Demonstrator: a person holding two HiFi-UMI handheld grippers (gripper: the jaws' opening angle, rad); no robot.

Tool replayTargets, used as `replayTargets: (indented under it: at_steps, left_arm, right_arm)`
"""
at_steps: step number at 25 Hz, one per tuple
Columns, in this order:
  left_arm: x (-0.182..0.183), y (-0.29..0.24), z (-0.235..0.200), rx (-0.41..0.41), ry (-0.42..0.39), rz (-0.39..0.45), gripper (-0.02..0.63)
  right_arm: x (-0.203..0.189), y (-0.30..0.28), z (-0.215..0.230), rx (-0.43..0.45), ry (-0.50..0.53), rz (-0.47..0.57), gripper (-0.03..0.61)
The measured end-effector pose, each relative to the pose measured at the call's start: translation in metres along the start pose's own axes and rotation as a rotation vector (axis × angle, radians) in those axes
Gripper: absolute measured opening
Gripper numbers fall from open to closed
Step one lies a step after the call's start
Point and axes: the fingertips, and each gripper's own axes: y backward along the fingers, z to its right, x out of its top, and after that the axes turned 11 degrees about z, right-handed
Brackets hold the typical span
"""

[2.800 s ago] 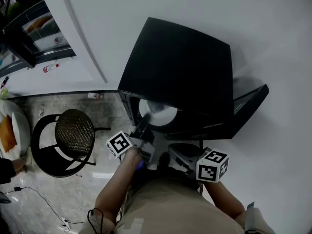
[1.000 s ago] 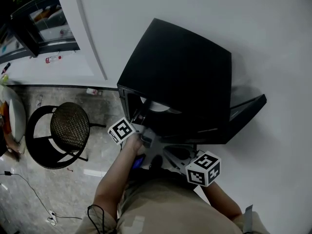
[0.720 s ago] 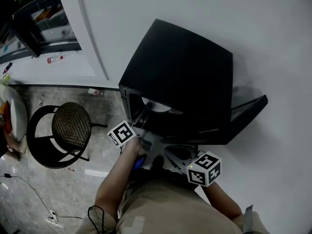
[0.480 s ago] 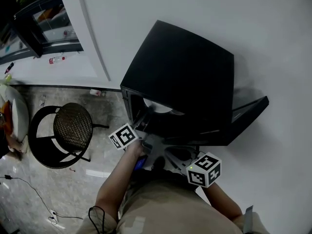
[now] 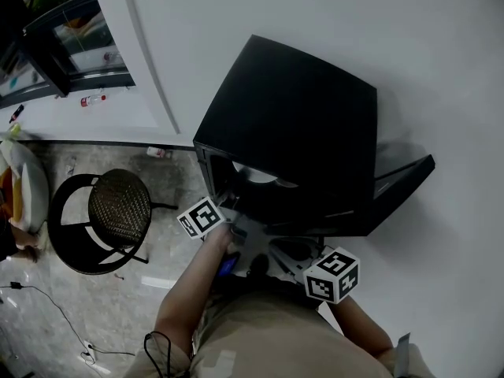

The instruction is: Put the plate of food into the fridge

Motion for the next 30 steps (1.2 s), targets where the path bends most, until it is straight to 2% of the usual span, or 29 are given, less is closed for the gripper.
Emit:
replayTargets:
  at_steps: [6, 9, 11, 20, 30]
  left_arm:
    - [0.003, -0.007, -0.002, -0.003, -0.016, 0.003, 0.046]
    - [0.008, -0.004, -0.001, -0.013, 0.008, 0.023, 0.048]
    - [0.009, 0.001, 0.002, -0.031, 0.03, 0.023, 0.084]
    - [-0.026, 0.01, -0.001, -0.001, -0.026, -0.11, 0.091]
    - [-0.023, -0.004, -0.001, -0.005, -0.04, -0.086, 0.066]
  right_arm:
    - [-0.001, 0.001, 0.001, 0.0, 0.002, -0.002, 0.026]
    - [-0.001, 0.001, 0.002, 0.0, 0.006, -0.003, 0.026]
    - [0.0, 0.001, 0.002, -0.001, 0.004, -0.002, 0.026]
    - [-0.001, -0.002, -0.001, 0.014, 0.008, -0.003, 0.026]
    - [-0.004, 0.005, 0.006, -0.013, -0.012, 0.008, 0.026]
